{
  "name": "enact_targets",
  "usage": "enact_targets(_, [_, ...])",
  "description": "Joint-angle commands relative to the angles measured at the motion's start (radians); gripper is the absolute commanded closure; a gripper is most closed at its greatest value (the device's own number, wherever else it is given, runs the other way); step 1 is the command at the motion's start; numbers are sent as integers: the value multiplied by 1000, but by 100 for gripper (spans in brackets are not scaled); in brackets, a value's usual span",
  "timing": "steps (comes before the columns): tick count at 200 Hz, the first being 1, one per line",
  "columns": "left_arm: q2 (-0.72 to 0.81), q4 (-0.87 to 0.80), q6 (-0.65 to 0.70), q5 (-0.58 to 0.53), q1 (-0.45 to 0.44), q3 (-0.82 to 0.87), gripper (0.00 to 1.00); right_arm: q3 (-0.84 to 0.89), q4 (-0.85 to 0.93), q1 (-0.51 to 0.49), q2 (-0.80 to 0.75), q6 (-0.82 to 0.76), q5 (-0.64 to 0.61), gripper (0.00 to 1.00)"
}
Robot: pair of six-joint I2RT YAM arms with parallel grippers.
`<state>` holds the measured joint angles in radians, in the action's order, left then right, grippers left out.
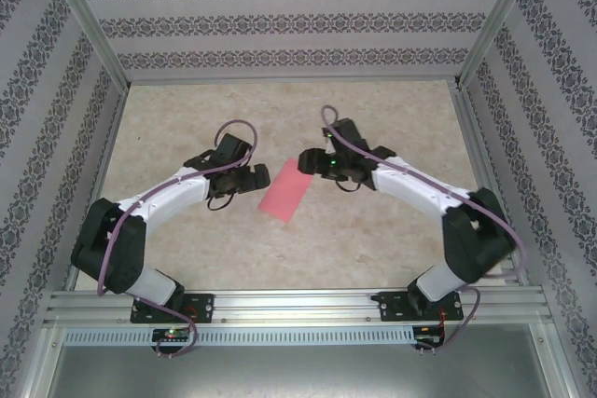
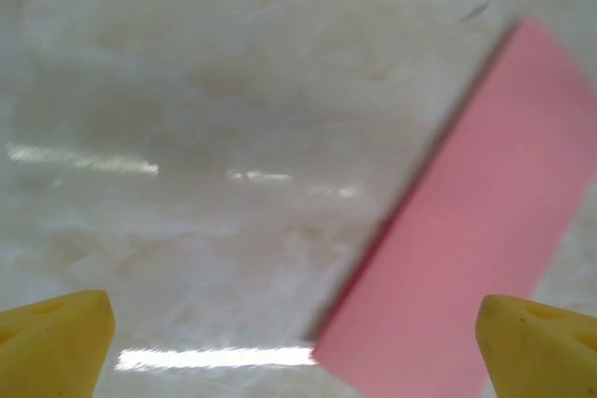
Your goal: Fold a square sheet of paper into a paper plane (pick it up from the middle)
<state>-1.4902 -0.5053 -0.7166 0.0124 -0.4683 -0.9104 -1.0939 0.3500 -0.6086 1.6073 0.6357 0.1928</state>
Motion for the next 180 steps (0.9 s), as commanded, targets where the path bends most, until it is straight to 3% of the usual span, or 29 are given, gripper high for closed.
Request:
enact_targets(1, [79, 96, -58, 31, 38, 54, 0, -83, -39, -50, 112, 14, 27, 38])
enact_targets(39, [130, 92, -91, 27, 111, 128, 0, -258, -10, -128, 316, 23, 85, 44])
enact_targets(74, [141, 87, -88, 27, 125, 137, 0, -333, 5, -147, 434, 34, 117, 44])
enact_targets(130, [143, 122, -57, 71, 124, 134, 0, -299, 69, -123, 471, -56, 120, 44])
enact_targets(180, [142, 140, -24, 125, 123, 128, 0, -188, 170, -73, 428, -292, 139, 44])
